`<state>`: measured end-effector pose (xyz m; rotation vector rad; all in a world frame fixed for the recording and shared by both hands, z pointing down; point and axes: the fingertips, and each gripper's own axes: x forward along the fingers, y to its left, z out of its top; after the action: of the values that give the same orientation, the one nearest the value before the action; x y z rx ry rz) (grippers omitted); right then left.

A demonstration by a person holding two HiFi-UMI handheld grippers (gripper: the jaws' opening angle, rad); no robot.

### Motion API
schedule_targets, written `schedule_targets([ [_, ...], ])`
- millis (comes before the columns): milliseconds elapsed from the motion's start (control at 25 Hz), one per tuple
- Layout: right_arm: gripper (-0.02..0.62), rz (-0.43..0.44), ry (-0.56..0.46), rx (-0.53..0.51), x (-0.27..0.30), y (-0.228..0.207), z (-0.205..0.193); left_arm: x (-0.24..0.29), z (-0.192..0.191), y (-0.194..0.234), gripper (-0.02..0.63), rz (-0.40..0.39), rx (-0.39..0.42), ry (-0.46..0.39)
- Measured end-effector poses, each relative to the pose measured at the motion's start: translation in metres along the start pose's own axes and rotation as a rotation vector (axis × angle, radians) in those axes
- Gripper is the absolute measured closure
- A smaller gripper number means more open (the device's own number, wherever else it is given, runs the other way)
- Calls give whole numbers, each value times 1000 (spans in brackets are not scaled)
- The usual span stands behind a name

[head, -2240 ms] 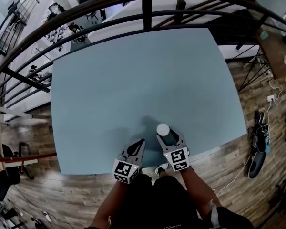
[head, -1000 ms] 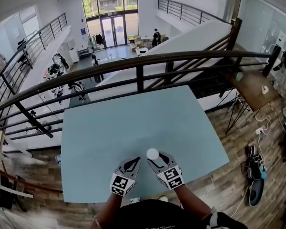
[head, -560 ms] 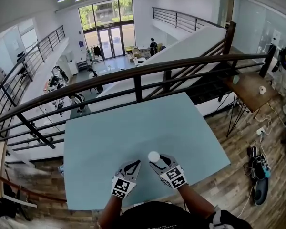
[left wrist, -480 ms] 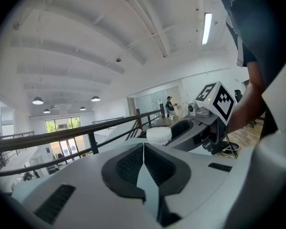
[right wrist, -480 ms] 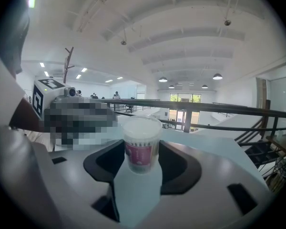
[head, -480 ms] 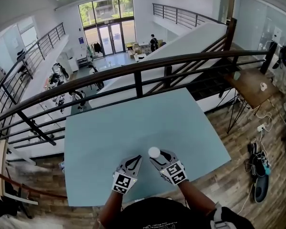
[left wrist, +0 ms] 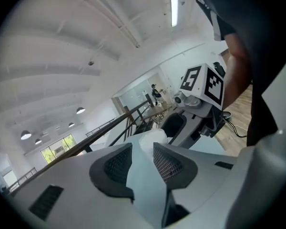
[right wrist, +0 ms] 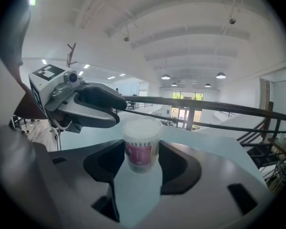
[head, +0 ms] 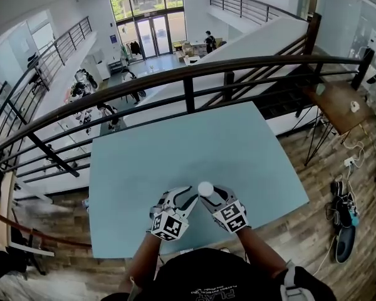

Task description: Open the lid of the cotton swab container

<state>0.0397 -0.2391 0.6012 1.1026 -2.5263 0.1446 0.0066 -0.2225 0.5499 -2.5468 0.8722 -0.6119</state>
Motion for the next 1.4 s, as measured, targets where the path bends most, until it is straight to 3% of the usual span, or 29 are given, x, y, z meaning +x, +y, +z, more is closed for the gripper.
schedule_targets([
  [160,362,8,-1,3,3,5,1,2,-4,-11,448,-38,88,52],
  [360,362,21,12,-19,6,8,-2,8,-15,-25,434,-73,267,155],
  [640,362,34,42,-144,13,20,-3,10,-19,-27,433,-100,420,218],
  [880,367,36,36,-210,14,22,0,10,-20,-29,434,-105,457,220],
  [1400,377,47,34,-248,9,31,2,1,-18,-33,471,-125,473,228],
])
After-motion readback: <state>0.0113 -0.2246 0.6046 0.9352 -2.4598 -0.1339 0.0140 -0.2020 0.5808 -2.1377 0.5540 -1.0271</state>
